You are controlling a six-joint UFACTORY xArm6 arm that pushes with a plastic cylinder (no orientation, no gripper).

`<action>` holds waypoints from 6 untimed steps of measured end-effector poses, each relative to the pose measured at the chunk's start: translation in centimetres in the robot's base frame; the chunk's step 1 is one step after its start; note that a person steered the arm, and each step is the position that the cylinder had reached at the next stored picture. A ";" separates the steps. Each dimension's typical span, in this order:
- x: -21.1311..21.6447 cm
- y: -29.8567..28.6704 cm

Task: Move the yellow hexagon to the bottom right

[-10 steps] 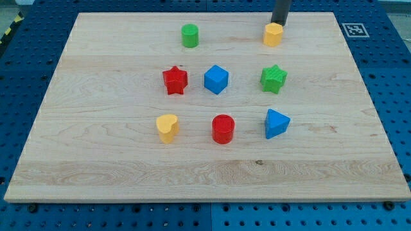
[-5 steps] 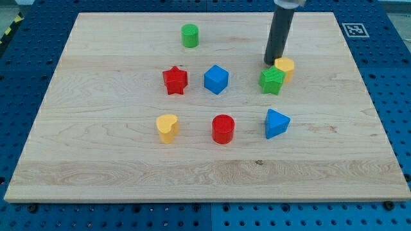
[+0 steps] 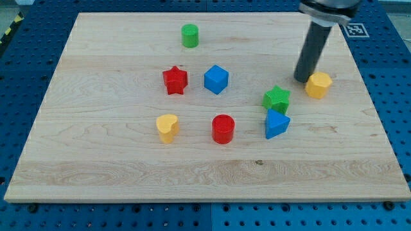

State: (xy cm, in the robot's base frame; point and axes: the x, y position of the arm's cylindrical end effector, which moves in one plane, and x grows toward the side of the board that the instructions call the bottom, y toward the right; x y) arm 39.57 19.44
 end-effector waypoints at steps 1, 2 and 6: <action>0.1 2.6; 1.8 3.2; 11.3 3.2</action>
State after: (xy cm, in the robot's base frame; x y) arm 50.83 22.64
